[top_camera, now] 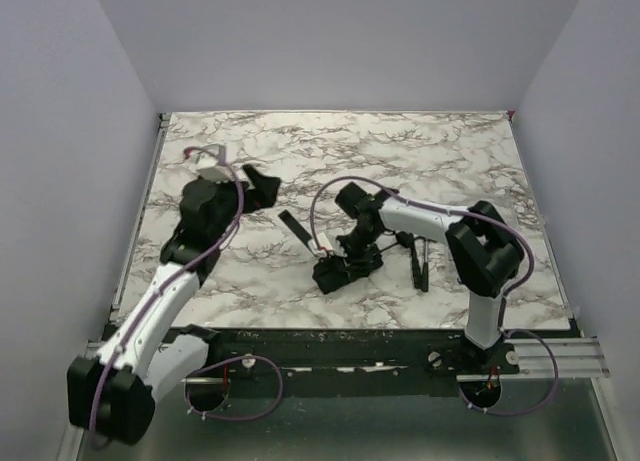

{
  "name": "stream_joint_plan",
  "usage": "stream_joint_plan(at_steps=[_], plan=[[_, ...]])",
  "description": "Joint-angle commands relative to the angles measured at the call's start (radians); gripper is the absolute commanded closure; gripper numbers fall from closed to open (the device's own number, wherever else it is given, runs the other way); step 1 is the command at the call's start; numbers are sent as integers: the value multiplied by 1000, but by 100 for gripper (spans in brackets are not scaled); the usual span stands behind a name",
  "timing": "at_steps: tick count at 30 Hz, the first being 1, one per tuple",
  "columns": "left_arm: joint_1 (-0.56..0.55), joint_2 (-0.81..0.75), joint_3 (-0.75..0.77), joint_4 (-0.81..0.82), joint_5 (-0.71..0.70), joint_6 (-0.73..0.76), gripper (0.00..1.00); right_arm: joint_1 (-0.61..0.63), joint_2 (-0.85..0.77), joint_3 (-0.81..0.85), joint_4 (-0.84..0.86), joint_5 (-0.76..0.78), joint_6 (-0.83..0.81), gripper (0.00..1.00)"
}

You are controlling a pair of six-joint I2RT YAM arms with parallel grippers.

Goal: Put away the umbrella

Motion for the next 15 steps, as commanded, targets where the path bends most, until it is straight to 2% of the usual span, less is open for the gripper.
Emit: stream_joint_plan(at_steps=[1, 3, 4, 5, 8, 10, 12, 15], plan=[[188, -266, -289, 281, 293, 80, 3, 23, 212, 4, -141, 120, 256, 87], [196, -362, -339, 316, 406, 137, 6, 15, 274, 46, -140, 167, 350, 87], [172, -392, -361, 350, 474, 160, 10, 1, 295, 70, -131, 179, 409, 87], [125, -424, -365, 349, 482, 200, 11, -14, 315, 87, -116, 179, 451, 87], [-80, -510, -382, 290, 421, 430, 12, -70, 355, 145, -113, 176, 536, 87], [-184, -557, -416, 289, 395, 517, 13, -93, 375, 165, -114, 200, 551, 86], [-281, -571, -442, 293, 423, 631, 16, -110, 409, 192, -143, 213, 555, 86], [-441, -528, -448, 217, 372, 787, 16, -128, 451, 214, -172, 209, 553, 86]])
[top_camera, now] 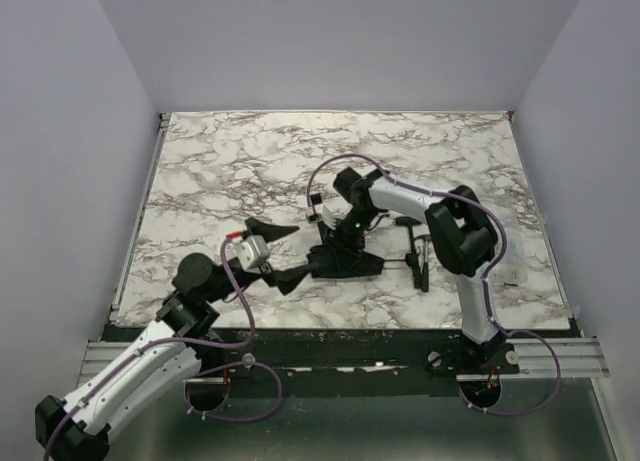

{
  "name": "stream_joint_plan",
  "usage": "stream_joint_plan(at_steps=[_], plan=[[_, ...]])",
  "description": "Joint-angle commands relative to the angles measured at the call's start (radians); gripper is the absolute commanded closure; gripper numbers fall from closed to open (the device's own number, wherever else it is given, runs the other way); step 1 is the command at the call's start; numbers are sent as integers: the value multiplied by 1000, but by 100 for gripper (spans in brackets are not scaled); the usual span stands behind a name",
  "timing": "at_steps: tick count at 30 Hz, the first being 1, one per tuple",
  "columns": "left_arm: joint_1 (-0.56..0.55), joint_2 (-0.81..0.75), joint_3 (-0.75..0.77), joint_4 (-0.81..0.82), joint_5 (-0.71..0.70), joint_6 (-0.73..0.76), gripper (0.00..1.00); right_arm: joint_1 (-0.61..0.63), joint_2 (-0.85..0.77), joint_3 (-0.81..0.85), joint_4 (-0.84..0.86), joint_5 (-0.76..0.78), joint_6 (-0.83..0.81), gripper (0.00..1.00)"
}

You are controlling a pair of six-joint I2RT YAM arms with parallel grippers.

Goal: Put away the umbrella

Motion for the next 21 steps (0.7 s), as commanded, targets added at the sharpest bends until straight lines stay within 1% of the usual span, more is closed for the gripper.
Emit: stream_joint_plan(at_steps=[1, 3, 5, 7, 9, 11, 14, 17, 21], plan=[[-225, 79, -19, -84, -52, 368, 16, -47, 212, -68, 7, 319, 11, 86], [-334, 184, 13, -170, -138, 470, 16, -51, 216, -77, 13, 317, 5, 85], [-414, 309, 55, -242, -256, 541, 16, -55, 213, -89, 20, 312, -2, 84], [-458, 419, 88, -275, -332, 595, 17, -61, 208, -99, 28, 312, -9, 84], [-481, 499, 95, -247, -402, 631, 17, -64, 202, -109, 35, 317, -17, 83], [-487, 556, 83, -180, -470, 670, 17, -66, 195, -122, 40, 322, -27, 83], [-487, 644, 74, -83, -519, 717, 15, -66, 188, -139, 40, 333, -53, 82], [-487, 726, 75, 21, -531, 768, 13, -66, 188, -150, 27, 344, -84, 82], [-475, 839, 118, 92, -524, 801, 12, -66, 192, -151, -3, 336, -124, 82]])
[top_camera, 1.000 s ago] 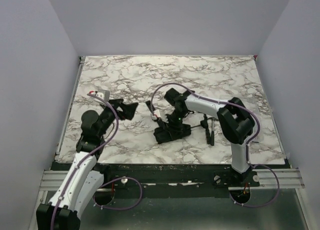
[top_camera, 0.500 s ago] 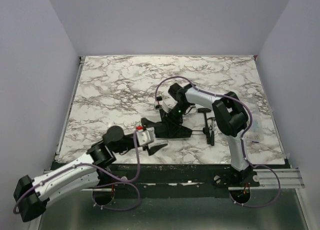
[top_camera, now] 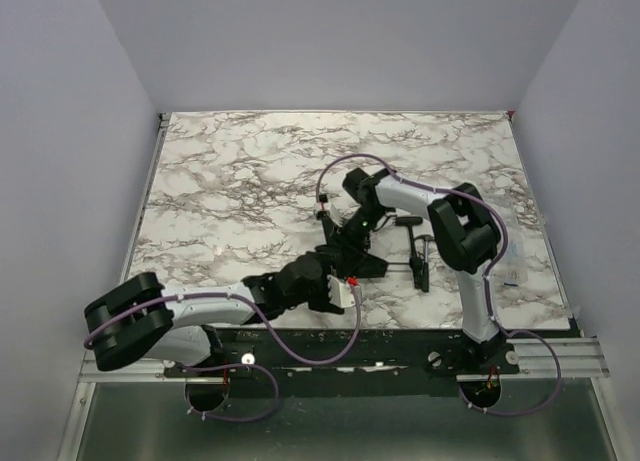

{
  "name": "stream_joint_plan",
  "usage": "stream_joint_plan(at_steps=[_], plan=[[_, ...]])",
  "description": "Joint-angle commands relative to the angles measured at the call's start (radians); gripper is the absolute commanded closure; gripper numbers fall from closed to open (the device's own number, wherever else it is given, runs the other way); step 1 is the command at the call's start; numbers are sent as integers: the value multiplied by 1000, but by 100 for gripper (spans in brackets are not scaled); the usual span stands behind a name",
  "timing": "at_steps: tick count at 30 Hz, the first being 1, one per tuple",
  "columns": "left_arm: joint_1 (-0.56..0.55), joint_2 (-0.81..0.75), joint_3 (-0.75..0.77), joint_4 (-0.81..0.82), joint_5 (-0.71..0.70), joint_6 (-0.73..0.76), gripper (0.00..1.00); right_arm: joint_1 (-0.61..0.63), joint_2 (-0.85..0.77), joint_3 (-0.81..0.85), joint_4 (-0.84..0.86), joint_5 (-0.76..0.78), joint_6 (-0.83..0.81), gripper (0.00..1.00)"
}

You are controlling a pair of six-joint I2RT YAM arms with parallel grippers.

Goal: Put away the umbrella

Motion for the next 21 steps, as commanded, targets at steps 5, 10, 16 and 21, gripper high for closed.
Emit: stream_joint_plan(at_steps=[5, 10, 16, 21], plan=[[14, 207, 145, 90, -42, 45, 15, -10, 165, -127, -13, 415, -179, 81], [14, 283, 192, 34, -72, -108, 27, -9, 134, -147, -24, 386, -232, 78], [11, 359, 224, -45, -63, -337, 44, -14, 114, -151, -20, 338, -260, 74], [11, 452, 240, -85, 12, -515, 87, -34, 99, -133, -21, 261, -276, 64]])
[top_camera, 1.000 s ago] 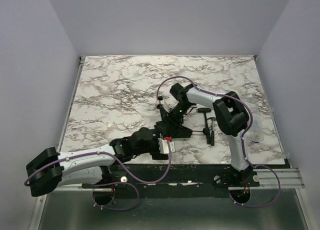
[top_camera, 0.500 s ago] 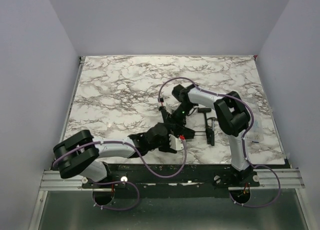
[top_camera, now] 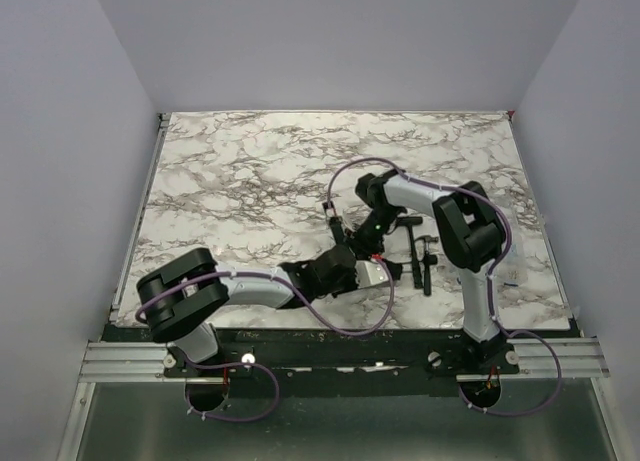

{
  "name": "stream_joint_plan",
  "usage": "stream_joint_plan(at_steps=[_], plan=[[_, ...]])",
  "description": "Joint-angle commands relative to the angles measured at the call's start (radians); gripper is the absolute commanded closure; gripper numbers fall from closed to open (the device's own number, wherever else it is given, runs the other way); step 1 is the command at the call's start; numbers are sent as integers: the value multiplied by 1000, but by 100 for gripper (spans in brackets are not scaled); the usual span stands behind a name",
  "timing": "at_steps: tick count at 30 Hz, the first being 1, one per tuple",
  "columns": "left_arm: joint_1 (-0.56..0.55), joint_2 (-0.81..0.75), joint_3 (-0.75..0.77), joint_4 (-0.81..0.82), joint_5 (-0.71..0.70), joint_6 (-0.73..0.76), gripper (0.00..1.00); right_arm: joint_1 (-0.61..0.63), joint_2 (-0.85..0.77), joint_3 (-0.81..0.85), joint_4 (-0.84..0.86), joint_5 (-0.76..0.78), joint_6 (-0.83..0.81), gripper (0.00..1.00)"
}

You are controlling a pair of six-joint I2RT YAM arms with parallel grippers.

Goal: Put away the umbrella

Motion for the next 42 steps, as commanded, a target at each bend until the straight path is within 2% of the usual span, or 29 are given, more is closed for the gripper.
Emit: stream_joint_plan(at_steps=[1, 3, 6, 8, 13, 18, 21, 23, 26, 28, 29, 32, 37, 39, 42], plan=[[12, 126, -3, -66, 53, -265, 94, -9, 105, -82, 113, 247, -128, 61], [12, 149, -22, -59, 69, -338, 100, -38, 52, -77, 144, 215, -131, 51], [12, 150, -64, -45, 119, -408, 100, -99, -32, -22, 164, 155, -146, 37], [13, 143, -92, -40, 134, -453, 100, -141, -70, 37, 157, 115, -159, 32], [28, 168, -119, -42, 221, -534, 100, -218, -140, 164, 131, 48, -192, 22], [71, 232, -118, -34, 338, -606, 100, -296, -229, 195, 157, -36, -226, 21], [115, 268, -113, -34, 422, -648, 100, -327, -321, 150, 126, -119, -376, 20], [152, 288, -113, -29, 474, -684, 100, -329, -378, 87, 59, -154, -569, 16], [202, 325, -99, -34, 545, -724, 100, -328, -446, -25, -54, -194, -857, 2], [230, 355, -88, -35, 579, -757, 100, -328, -470, -109, -116, -200, -1036, 0], [243, 375, -84, -30, 601, -772, 100, -321, -479, -139, -121, -193, -1065, 0], [265, 436, -57, -51, 637, -811, 100, -281, -520, -271, -23, -136, -1072, 0], [294, 495, -52, -18, 695, -858, 100, -166, -640, -534, 451, 28, -856, 0], [302, 504, -53, -16, 698, -865, 100, -153, -640, -574, 505, 75, -849, 1], [319, 507, -55, -5, 702, -875, 100, -135, -629, -636, 543, 158, -862, 7]])
